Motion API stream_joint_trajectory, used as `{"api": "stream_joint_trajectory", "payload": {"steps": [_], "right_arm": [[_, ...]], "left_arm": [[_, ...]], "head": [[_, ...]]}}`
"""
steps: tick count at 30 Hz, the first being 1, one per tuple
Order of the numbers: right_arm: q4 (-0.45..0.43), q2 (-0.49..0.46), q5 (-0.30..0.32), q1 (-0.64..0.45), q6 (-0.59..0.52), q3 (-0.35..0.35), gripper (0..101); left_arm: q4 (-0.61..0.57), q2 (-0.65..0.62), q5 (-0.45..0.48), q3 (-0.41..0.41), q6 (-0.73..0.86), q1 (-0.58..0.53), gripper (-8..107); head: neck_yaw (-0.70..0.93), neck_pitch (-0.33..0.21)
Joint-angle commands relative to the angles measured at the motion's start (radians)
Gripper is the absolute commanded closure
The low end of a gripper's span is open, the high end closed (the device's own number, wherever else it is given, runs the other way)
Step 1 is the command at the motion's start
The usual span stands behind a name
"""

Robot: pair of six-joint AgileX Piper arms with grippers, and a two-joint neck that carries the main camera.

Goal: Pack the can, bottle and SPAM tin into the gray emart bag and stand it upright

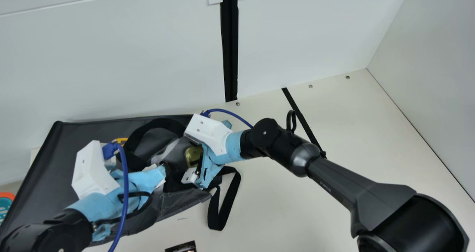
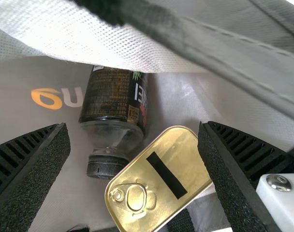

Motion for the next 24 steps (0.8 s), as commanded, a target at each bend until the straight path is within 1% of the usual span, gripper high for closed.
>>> {"api": "stream_joint_trajectory", "payload": {"steps": [1, 15, 24], "right_arm": [[0.004, -0.008, 0.000, -0.005, -0.003, 0.006, 6], [0.015, -0.082, 0.016, -0.054, -0.030, 0.066, 6], [0.021, -0.135, 0.038, -0.099, -0.051, 0.109, 6]], "left_arm": [[0.000, 0.000, 0.000, 0.000, 0.000, 0.000, 107], [0.000, 0.000, 0.000, 0.000, 0.000, 0.000, 107], [0.000, 0.000, 0.000, 0.000, 0.000, 0.000, 107]], "head": [[-0.001, -0.023], [-0.001, -0.023], [-0.001, -0.023]]}}
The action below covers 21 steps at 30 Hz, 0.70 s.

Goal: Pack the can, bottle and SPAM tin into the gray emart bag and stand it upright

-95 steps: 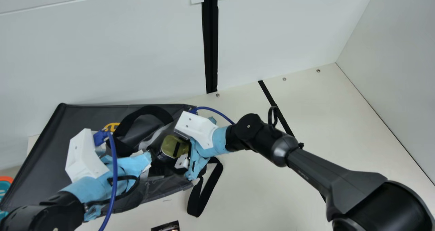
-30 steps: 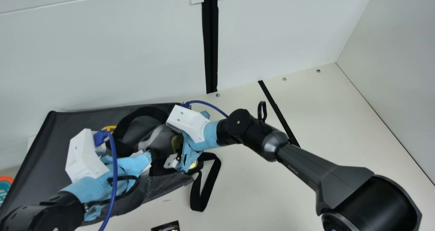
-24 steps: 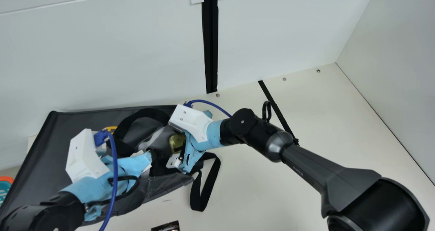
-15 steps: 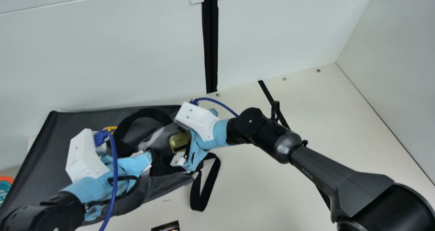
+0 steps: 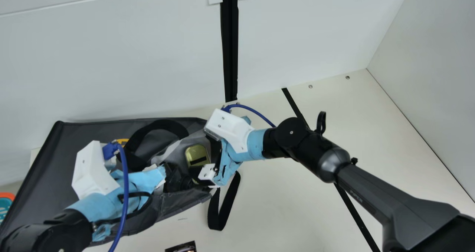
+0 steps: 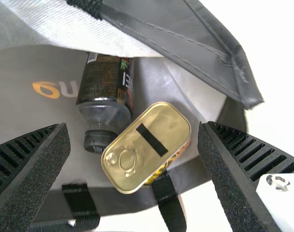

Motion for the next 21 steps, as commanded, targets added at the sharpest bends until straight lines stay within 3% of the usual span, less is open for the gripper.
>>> {"api": "stream_joint_trajectory", "payload": {"steps": [1, 21], "right_arm": [[0.004, -0.010, 0.006, -0.011, -0.004, 0.008, 6], [0.001, -0.155, 0.134, -0.174, -0.052, 0.109, 6]], "left_arm": [[0.000, 0.000, 0.000, 0.000, 0.000, 0.000, 107], [0.000, 0.000, 0.000, 0.000, 0.000, 0.000, 107]], "head": [[-0.002, -0.023], [-0.002, -0.023]]}}
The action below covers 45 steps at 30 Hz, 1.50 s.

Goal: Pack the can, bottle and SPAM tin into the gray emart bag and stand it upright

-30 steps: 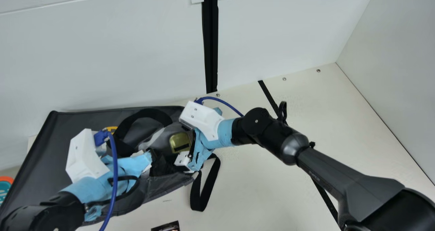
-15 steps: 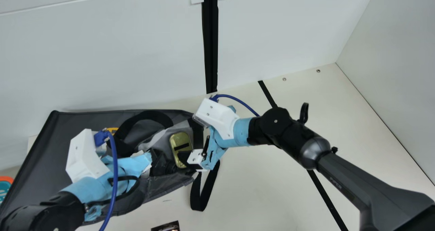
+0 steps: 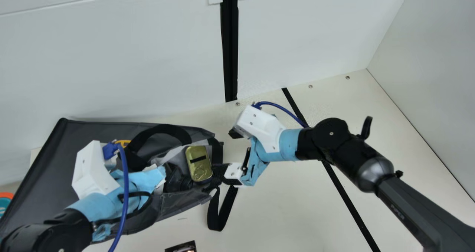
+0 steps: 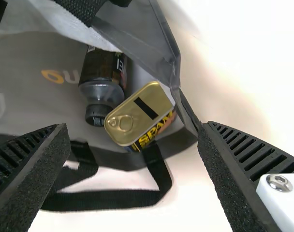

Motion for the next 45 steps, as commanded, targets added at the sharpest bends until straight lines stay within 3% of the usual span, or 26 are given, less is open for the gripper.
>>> {"api": "stream_joint_trajectory", "payload": {"steps": [1, 9, 19, 32, 45], "right_arm": [[-0.004, -0.013, 0.014, -0.017, 0.001, 0.006, 6], [-0.033, -0.086, 0.057, -0.084, 0.016, 0.038, 6], [-0.086, -0.186, 0.060, -0.145, 0.074, 0.085, 6], [-0.212, -0.313, -0.015, -0.201, 0.247, 0.113, 6], [-0.449, -0.401, -0.083, -0.287, 0.508, 0.103, 6]], "left_arm": [[0.000, 0.000, 0.000, 0.000, 0.000, 0.000, 107], [0.000, 0.000, 0.000, 0.000, 0.000, 0.000, 107], [0.000, 0.000, 0.000, 0.000, 0.000, 0.000, 107], [0.000, 0.000, 0.000, 0.000, 0.000, 0.000, 107], [0.000, 0.000, 0.000, 0.000, 0.000, 0.000, 107]], "head": [[-0.001, -0.023], [-0.001, -0.023], [-0.001, -0.023], [-0.001, -0.023], [-0.001, -0.023]]}}
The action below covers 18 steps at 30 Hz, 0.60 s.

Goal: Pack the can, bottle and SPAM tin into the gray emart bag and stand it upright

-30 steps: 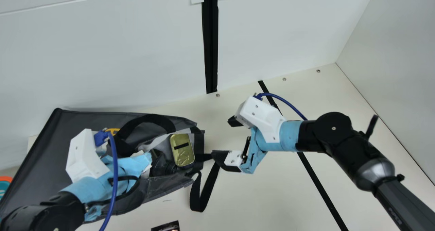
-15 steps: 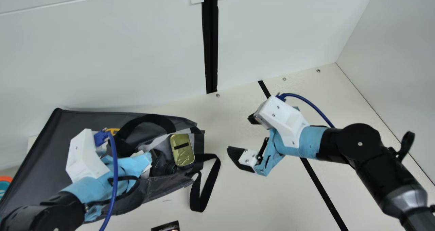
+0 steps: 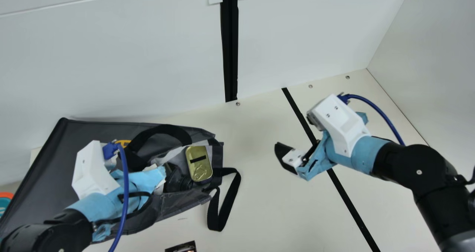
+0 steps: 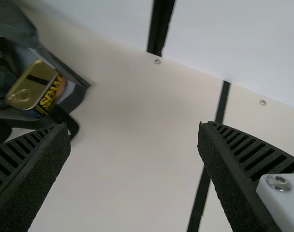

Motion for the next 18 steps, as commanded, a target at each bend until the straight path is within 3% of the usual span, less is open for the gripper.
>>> {"api": "stream_joint_trajectory", "payload": {"steps": [1, 9, 18], "right_arm": [[-0.068, -0.010, -0.006, -0.015, 0.068, -0.003, 6], [-0.262, -0.051, 0.008, -0.087, 0.281, -0.025, 6], [-0.460, -0.091, 0.096, -0.139, 0.534, -0.072, 6]], "left_arm": [[0.000, 0.000, 0.000, 0.000, 0.000, 0.000, 107], [0.000, 0.000, 0.000, 0.000, 0.000, 0.000, 107], [0.000, 0.000, 0.000, 0.000, 0.000, 0.000, 107]], "head": [[-0.001, -0.023], [-0.001, -0.023], [-0.001, -0.023]]}}
